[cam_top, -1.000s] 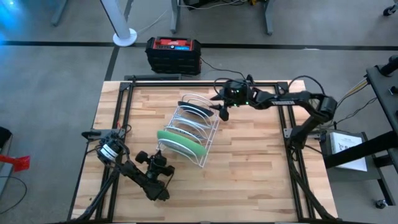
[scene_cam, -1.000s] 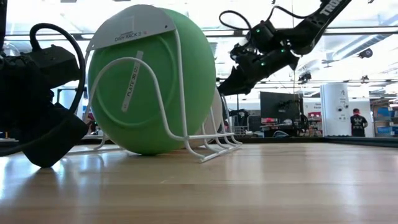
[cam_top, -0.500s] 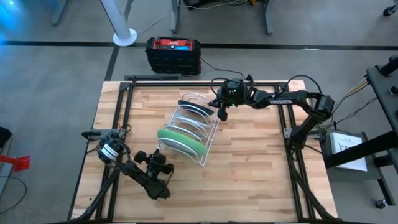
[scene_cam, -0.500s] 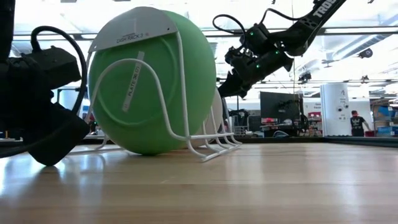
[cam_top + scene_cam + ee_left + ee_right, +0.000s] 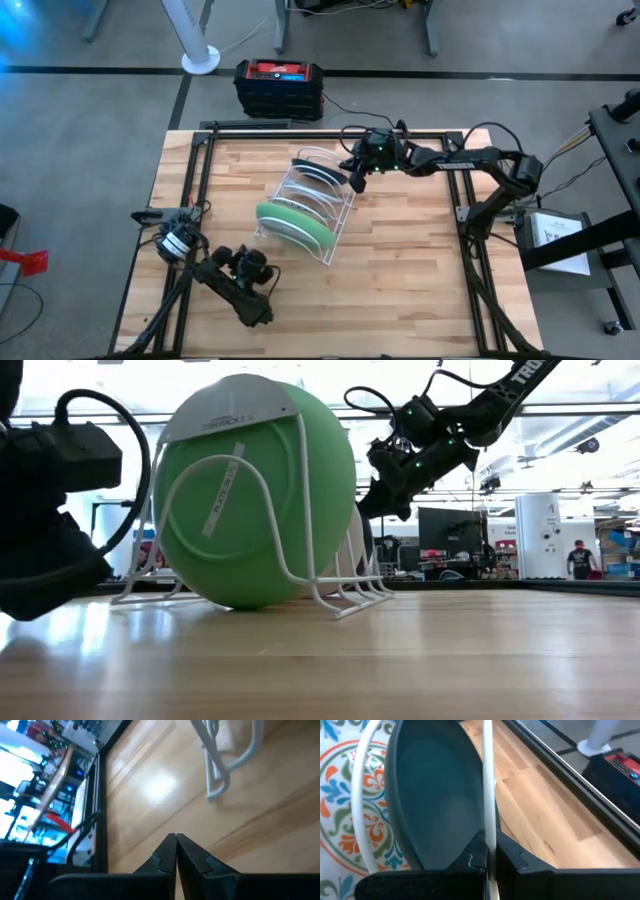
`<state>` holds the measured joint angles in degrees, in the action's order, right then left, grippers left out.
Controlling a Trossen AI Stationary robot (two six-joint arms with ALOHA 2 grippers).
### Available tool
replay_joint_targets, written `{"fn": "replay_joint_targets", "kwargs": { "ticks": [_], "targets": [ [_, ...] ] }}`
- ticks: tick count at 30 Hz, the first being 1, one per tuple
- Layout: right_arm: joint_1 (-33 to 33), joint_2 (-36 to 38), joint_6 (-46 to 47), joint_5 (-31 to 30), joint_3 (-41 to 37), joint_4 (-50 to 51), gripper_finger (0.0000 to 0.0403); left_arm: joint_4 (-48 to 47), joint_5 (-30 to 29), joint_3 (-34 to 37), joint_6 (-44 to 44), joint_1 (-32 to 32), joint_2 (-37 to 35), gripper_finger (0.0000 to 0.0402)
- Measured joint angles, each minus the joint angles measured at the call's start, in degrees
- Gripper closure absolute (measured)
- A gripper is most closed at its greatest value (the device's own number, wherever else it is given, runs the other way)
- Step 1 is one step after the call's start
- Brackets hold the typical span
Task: Sort dishes
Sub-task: Adjust the dish rack
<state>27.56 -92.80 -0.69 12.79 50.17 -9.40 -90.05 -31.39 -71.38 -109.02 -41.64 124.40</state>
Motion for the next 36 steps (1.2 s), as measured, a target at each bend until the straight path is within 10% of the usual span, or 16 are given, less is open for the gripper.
{"fn": "replay_joint_targets", "kwargs": {
  "ticks": [7, 25, 36],
  "targets": [
    [-1.0, 2.4, 7.4, -3.5, -1.8, 1.1, 0.0401, 0.0, -1.3, -1.9, -4.4, -2.4, -0.1, 0.0401],
    [-11.7, 8.2, 18.4, -18.6, -5.5, 5.8, 0.0403, 0.3, -30.5, -6.8, -13.2, -3.8, -0.3, 0.0401],
    [-15.7, 8.2, 21.0, -19.4, -5.6, 7.0, 0.0402, 0.0, -29.3, -7.7, -15.8, -4.3, -0.9, 0.0390]
  ]
}}
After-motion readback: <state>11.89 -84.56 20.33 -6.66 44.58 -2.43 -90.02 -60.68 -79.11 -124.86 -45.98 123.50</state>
